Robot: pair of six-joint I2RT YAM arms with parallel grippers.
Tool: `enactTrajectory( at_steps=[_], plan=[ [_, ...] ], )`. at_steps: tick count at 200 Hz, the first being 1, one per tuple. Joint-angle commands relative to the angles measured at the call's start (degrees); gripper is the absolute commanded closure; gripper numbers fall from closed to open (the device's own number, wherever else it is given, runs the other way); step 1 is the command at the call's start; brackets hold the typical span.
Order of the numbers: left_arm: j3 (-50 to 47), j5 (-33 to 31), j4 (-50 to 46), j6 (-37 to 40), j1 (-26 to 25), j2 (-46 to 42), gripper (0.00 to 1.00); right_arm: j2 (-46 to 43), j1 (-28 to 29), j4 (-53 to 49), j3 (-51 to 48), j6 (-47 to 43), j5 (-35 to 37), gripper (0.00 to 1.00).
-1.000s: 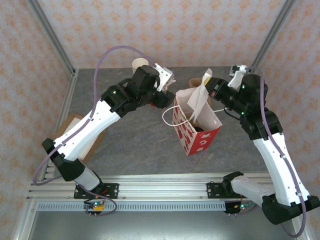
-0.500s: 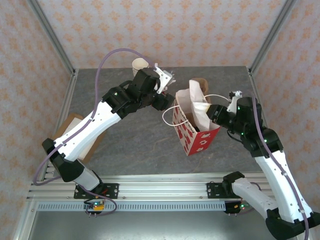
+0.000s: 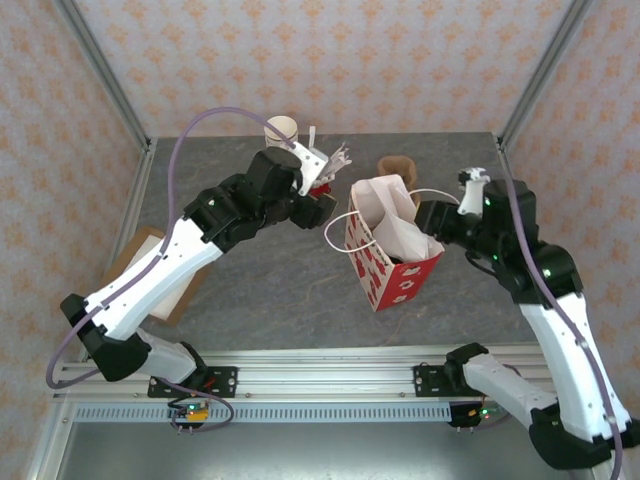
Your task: Pack the takeout coffee
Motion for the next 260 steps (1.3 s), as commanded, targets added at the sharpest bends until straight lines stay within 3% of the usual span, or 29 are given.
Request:
enactTrajectory(
  at_steps=[1,45,82,128,156,167,189,196,210,228,260],
  plan=[
    [-2.5,-2.6,2.0,-1.7,0.8,-2.8,0.26,4.8,0.8,-1.1,1.4,-3.2,-2.1,0.67],
    [-6.1,-3.3,2.3,-2.3,1.3,-5.6,0.26,8.8,7.8,-5.0,-1.7,-1.9,2.1,0.8],
    [-8.5,-3.5,2.1,-2.9,1.5,-7.4,0.26,10.9,8.3,-9.3,-1.0,-2.2,7.1,0.81],
    [-15.1,-7.2,4.4,-5.2,1.5,-13.6,0.23,7.0,8.3,-9.3,7.0,-2.1,8.0,0.54],
    [-24.5,-14.8,10.5,-8.5,2.2,-21.5,0.17,1.3,6.7,-8.5,8.2,-3.9,23.1,0.43],
    [-29.2,-17.5,13.7,-10.3,3.6,-25.2,0.12,-0.9,4.9,-6.7,6.1,-5.0,32.9,0.38],
    [-40.0,-21.4,21.6,-12.9,9.4,-31.6,0.03,-4.7,-1.1,1.1,-2.5,-6.7,49.7,0.2],
    [-43.2,-22.2,24.3,-13.3,11.6,-33.0,0.0,-5.9,-3.1,4.6,-6.4,-6.7,53.1,0.09],
    [-49.3,-22.9,29.6,-14.0,16.1,-34.0,0.0,-7.7,-7.1,12.2,-14.4,-6.3,56.6,0.0],
    [-56.2,-23.7,37.4,-12.3,21.8,-33.3,0.0,-8.1,-12.7,21.9,-25.5,-3.9,58.6,0.01],
    [-69.7,-23.6,57.7,-4.6,29.1,-32.6,0.0,-3.8,-18.7,47.4,-45.1,-7.1,52.4,0.01]
  ],
)
